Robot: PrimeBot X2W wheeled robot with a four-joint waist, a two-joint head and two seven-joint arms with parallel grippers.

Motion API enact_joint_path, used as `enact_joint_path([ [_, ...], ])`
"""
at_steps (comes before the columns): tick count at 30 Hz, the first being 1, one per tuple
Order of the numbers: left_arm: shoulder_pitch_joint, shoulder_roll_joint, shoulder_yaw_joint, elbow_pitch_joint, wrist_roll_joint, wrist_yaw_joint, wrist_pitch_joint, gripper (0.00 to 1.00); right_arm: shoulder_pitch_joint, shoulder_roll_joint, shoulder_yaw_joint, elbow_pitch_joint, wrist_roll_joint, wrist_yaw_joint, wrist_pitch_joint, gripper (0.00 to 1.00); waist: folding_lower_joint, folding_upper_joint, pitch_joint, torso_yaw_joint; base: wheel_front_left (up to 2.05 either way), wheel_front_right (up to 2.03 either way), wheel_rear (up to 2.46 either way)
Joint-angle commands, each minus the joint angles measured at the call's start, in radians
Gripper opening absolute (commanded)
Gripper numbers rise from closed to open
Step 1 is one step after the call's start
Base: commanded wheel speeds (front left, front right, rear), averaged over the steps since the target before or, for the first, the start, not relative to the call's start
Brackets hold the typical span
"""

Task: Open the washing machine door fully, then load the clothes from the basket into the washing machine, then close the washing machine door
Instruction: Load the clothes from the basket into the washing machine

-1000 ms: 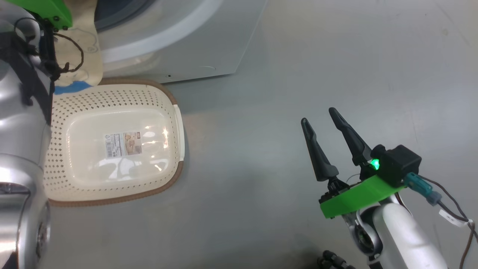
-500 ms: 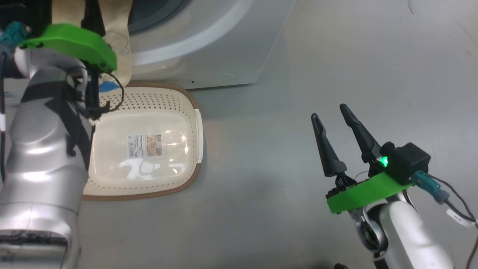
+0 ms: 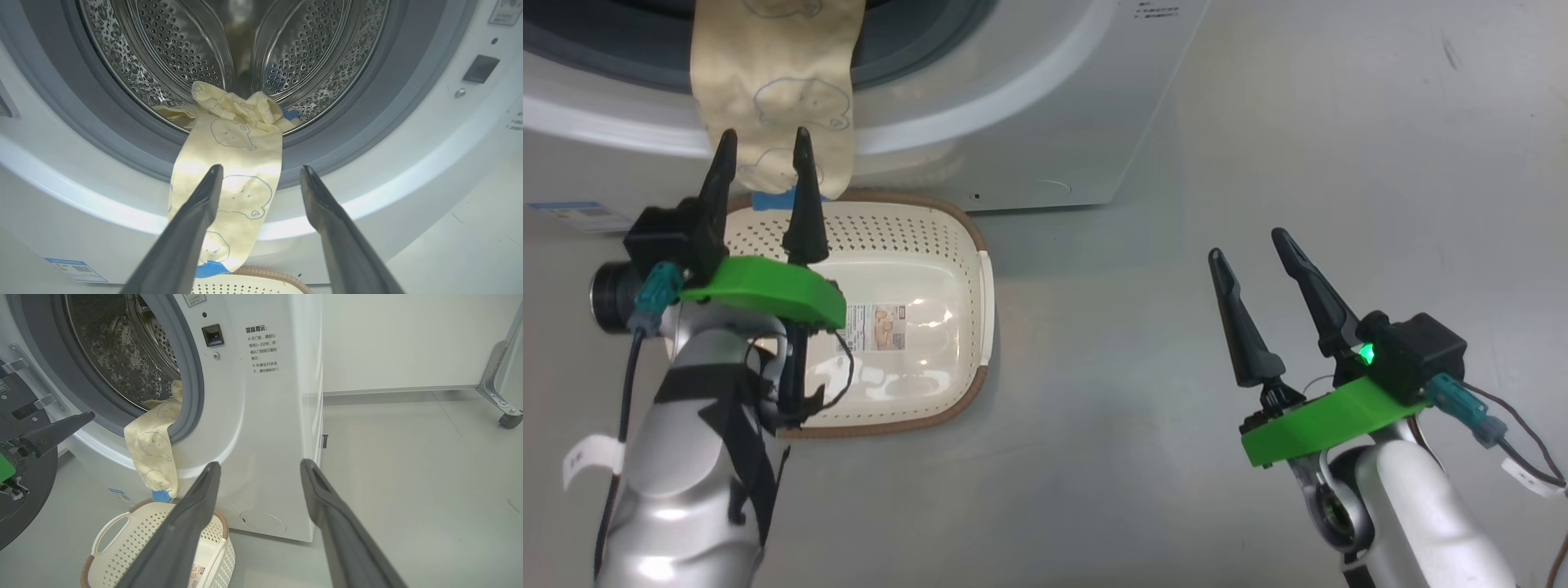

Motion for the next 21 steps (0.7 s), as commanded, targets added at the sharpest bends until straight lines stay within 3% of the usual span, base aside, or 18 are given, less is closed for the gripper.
enact_joint_path([
  [1,-0.003,0.026,0.028,-0.042,0.002,0.006,-0.007,1.00,0.014,-0.007,0.012,-0.026,-0.006,0.002,-0.006,1.00,0.0000,-0.0001,-0.002,0.004,0.00,0.00,0.00],
  [10,0.192,0.029,0.032,-0.237,0.040,0.007,-0.007,1.00,0.021,-0.007,0.010,-0.025,-0.011,0.002,-0.006,1.00,0.0000,-0.0001,-0.014,0.018,0.00,0.00,0.00],
  [21,0.423,-0.008,0.169,-0.422,0.061,-0.025,-0.007,1.00,0.028,-0.007,0.014,-0.023,-0.008,0.002,-0.006,1.00,0.0000,-0.0001,-0.034,-0.003,0.00,0.00,0.00],
])
